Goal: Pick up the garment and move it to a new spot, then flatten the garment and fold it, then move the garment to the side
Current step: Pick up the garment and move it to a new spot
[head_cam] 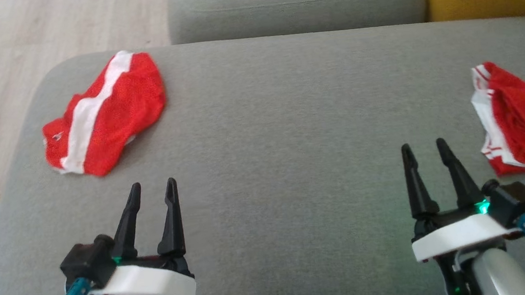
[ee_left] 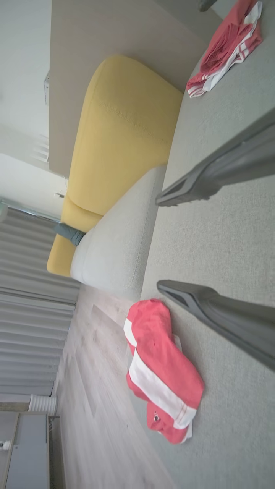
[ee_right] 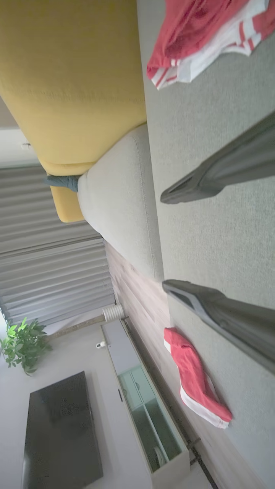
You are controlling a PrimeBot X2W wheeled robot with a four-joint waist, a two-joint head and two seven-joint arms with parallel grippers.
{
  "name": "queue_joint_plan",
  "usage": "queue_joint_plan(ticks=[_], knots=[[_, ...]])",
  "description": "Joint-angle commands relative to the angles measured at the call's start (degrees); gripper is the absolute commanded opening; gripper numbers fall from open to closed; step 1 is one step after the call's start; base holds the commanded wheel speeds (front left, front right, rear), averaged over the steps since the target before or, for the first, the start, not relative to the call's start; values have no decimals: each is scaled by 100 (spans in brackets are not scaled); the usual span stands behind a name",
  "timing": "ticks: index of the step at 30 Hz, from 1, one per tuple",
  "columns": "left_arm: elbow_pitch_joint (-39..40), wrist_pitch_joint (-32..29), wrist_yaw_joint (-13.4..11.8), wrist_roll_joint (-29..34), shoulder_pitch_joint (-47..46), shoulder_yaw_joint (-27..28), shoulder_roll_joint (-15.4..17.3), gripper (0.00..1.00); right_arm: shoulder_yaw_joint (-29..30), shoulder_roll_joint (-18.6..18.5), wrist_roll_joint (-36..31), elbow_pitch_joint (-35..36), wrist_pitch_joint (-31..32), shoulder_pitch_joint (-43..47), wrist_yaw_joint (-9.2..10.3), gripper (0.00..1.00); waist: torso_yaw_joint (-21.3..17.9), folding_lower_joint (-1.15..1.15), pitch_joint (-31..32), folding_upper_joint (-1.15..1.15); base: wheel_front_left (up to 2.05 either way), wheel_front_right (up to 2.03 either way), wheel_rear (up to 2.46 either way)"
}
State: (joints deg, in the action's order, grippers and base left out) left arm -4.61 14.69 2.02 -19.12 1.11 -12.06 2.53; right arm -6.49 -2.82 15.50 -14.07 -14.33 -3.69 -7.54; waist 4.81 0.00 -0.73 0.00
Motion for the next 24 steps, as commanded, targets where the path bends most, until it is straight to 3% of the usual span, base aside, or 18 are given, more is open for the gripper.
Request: queue_joint_plan(ticks=[1,13,24], knots=[[161,31,-10,55,-239,222,34,100,-229,-6,21,163,-66,-59,5,100,287,0,-32,0,0,0,0],[143,31,-23,85,-235,566,34,100,-698,-6,84,-3,-67,-111,5,100,1460,0,-5,0,0,0,0],[119,31,-12,108,-65,648,34,100,-928,-6,223,-126,-67,-95,5,100,2150,0,68,0,0,0,0]])
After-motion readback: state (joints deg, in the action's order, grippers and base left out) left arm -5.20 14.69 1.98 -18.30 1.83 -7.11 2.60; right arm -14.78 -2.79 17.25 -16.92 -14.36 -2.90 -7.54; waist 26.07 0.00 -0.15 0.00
